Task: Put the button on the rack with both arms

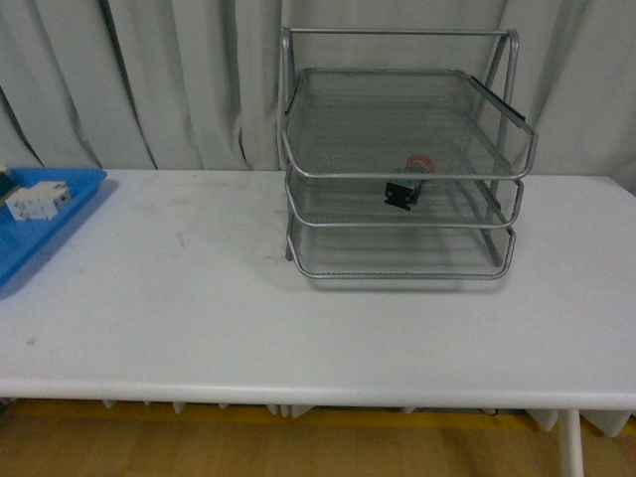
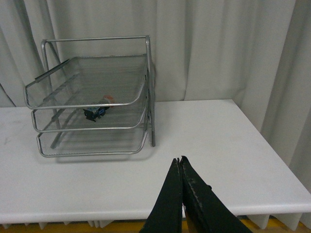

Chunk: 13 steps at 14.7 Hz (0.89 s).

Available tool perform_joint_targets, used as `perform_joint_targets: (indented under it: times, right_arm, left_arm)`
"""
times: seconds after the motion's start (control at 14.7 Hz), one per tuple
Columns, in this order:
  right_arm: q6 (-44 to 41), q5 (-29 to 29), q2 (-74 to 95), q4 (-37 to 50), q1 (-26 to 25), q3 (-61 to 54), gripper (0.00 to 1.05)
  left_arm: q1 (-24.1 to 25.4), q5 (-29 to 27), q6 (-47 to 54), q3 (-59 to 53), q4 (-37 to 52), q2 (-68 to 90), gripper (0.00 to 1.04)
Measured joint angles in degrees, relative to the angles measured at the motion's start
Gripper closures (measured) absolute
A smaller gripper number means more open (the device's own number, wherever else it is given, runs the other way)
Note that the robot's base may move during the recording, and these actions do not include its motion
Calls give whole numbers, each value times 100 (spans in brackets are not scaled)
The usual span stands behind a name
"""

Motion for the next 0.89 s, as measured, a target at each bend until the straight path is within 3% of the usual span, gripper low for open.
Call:
perform_joint_targets:
  times: [0.07, 0.55, 0.89]
  right_arm:
    - [-11, 0, 0, 0, 0, 0, 98]
    - [-11, 0, 0, 0, 0, 0, 9]
    - [-13, 0, 0, 0, 0, 0, 6]
  left_arm:
    - [0, 0, 0, 0, 0, 0, 7]
    - [0, 0, 0, 0, 0, 0, 7]
    - [0, 0, 0, 0, 0, 0, 7]
